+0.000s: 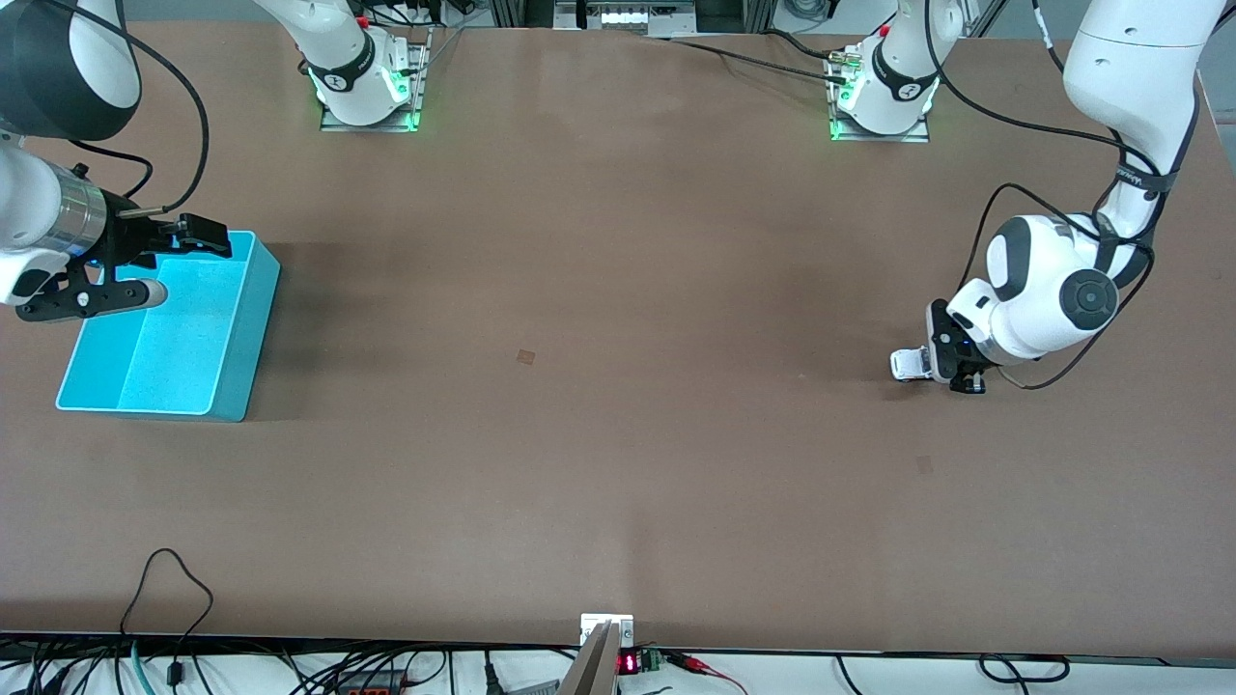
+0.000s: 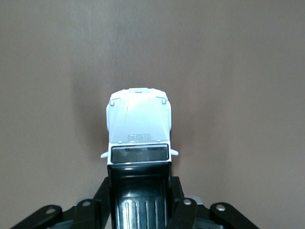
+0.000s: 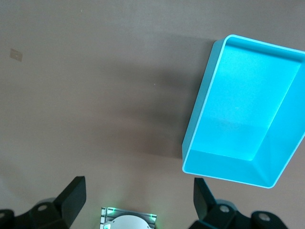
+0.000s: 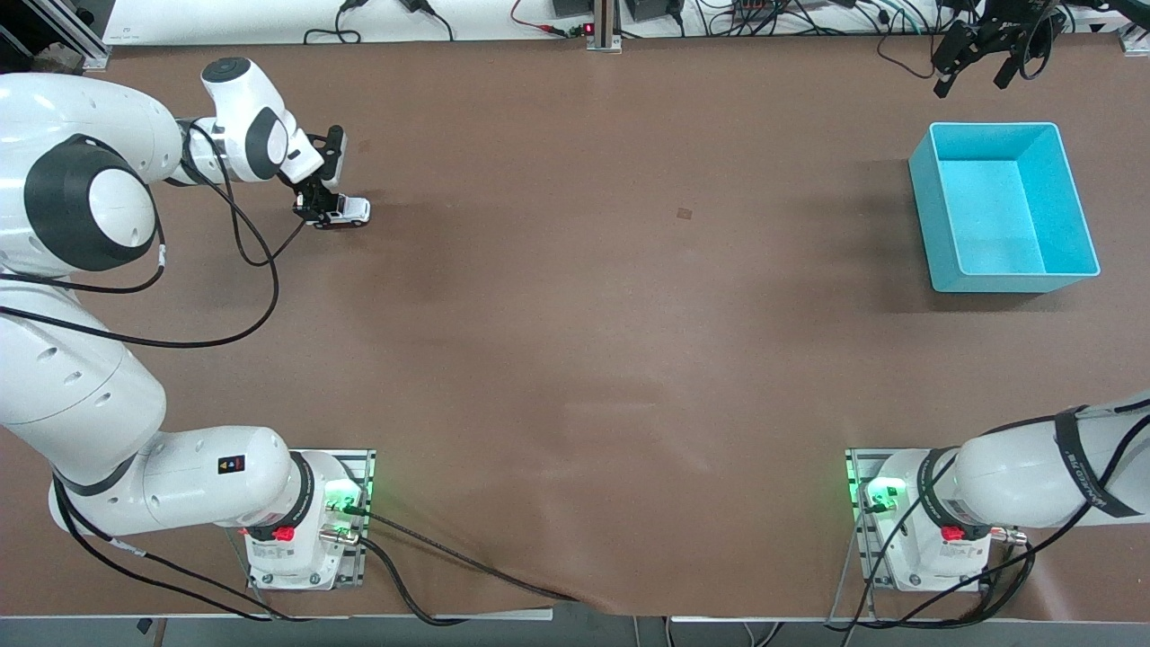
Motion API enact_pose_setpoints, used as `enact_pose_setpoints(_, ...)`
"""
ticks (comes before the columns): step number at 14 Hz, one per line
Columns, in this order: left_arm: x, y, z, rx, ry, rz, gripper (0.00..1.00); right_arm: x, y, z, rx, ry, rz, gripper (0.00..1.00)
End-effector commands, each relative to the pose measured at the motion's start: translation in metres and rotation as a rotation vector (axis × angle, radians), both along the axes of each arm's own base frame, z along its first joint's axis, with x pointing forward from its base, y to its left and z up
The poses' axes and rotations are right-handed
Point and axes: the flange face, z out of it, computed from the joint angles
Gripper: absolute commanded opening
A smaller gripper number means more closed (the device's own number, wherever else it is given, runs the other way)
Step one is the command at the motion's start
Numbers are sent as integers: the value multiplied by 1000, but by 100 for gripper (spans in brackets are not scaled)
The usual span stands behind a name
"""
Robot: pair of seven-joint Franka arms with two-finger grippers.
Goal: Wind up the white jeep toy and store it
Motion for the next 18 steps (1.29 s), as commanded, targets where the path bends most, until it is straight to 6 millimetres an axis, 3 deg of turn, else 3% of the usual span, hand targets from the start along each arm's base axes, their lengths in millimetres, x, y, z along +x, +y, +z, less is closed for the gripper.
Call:
enact_pose_setpoints(1, -16, 22, -23, -4, 52, -11, 4, -2, 1, 3, 2, 5, 4, 100)
enact_pose_setpoints(4, -18, 25, -28, -6, 61, -7, 4, -2, 4, 3, 2, 5, 8, 100)
enact_pose_setpoints(18, -32, 96, -49, 40, 91, -45, 5, -2, 2, 3, 2, 5, 6, 100)
